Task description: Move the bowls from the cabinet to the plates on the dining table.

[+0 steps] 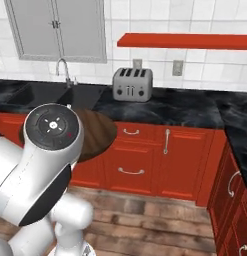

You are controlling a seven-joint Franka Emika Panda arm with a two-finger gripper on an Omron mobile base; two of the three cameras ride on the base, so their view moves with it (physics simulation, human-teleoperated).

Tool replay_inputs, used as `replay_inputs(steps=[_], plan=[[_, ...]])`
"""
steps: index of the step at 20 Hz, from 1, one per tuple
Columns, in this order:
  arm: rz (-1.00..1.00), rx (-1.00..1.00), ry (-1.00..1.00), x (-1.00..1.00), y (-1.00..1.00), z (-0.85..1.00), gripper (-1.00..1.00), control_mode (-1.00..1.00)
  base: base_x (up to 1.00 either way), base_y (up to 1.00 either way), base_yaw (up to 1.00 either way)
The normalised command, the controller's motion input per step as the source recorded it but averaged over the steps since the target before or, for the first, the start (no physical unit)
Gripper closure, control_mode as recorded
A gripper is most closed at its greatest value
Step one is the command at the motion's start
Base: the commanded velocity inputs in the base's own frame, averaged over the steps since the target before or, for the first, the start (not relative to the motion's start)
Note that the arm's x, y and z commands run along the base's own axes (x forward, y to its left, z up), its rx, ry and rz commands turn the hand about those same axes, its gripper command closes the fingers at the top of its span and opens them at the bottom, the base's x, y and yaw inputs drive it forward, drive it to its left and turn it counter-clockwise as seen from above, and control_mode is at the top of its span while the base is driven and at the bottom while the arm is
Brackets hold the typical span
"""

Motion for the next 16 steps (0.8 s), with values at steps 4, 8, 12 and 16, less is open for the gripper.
replay_inputs(steps=[4, 8, 12, 16], plan=[[0.00, 0.00, 0.00, 0.00, 0.00, 0.00, 1.00, 1.00, 0.46, -0.11, -0.47], [0.00, 0.00, 0.00, 0.00, 0.00, 0.00, 1.00, 1.00, 0.22, -0.09, -0.60], [0.00, 0.00, 0.00, 0.00, 0.00, 0.00, 1.00, 1.00, 0.10, -0.11, -0.66], [0.00, 0.00, 0.00, 0.00, 0.00, 0.00, 1.00, 1.00, 0.18, 0.04, -0.61]])
